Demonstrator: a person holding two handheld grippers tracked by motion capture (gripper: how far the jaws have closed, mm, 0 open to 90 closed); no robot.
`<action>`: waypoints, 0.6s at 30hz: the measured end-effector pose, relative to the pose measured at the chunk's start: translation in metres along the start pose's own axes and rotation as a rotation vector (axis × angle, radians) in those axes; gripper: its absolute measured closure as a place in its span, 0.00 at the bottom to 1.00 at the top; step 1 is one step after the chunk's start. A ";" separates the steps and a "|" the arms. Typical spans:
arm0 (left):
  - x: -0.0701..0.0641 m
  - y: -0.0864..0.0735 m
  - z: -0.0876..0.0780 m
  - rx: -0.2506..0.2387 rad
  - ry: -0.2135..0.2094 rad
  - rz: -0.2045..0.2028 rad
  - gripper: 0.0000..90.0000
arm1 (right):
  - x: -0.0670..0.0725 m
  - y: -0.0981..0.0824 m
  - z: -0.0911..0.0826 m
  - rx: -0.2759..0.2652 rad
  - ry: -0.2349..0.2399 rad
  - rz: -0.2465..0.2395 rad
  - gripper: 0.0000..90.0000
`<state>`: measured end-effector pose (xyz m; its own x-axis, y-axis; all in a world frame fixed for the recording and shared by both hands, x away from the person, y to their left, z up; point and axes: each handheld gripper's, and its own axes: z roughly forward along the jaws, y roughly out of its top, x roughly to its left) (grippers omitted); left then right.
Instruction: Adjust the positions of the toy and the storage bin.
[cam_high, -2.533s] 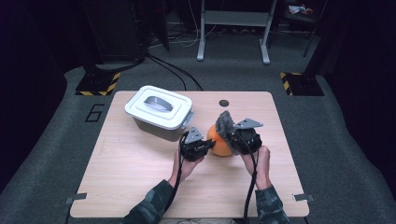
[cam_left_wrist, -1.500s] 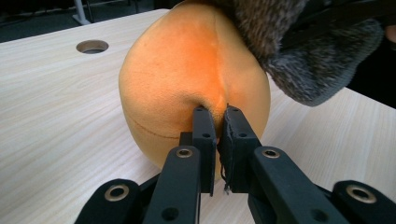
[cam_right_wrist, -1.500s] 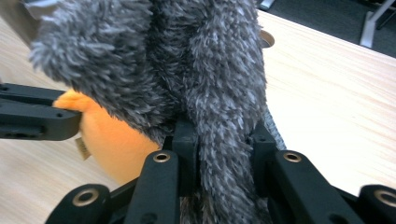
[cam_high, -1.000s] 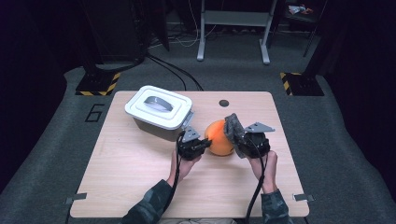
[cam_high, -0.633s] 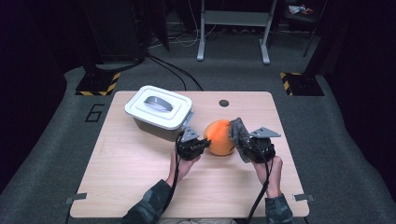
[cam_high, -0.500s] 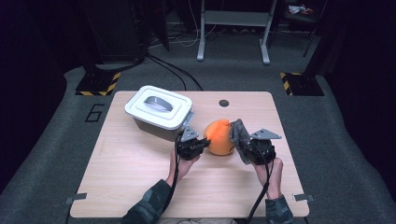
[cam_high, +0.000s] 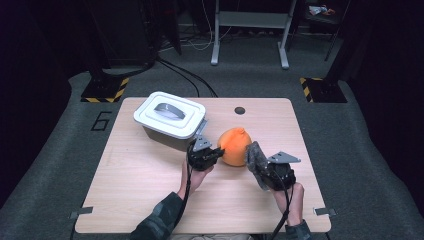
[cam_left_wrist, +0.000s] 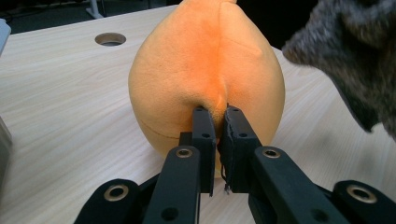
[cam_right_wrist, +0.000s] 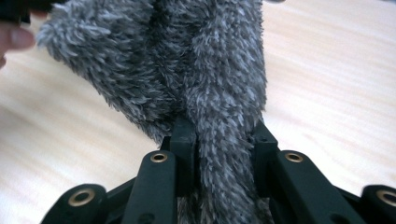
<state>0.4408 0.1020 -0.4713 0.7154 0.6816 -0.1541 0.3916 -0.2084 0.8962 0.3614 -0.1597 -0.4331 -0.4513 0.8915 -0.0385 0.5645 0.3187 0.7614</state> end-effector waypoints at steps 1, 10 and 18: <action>0.000 0.000 0.000 -0.001 0.002 -0.001 0.94 | 0.002 -0.003 0.000 0.010 0.004 0.002 0.78; 0.001 0.000 0.000 0.001 -0.005 -0.005 0.94 | 0.017 -0.026 -0.001 0.059 0.035 0.001 0.77; 0.001 -0.001 0.000 0.000 -0.008 -0.007 0.94 | 0.031 -0.044 0.005 0.114 0.065 0.016 0.77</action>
<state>0.4415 0.1030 -0.4720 0.7169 0.6777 -0.1639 0.3967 -0.2031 0.8952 0.3259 -0.1441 -0.4715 -0.4836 0.8751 0.0179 0.6449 0.3424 0.6833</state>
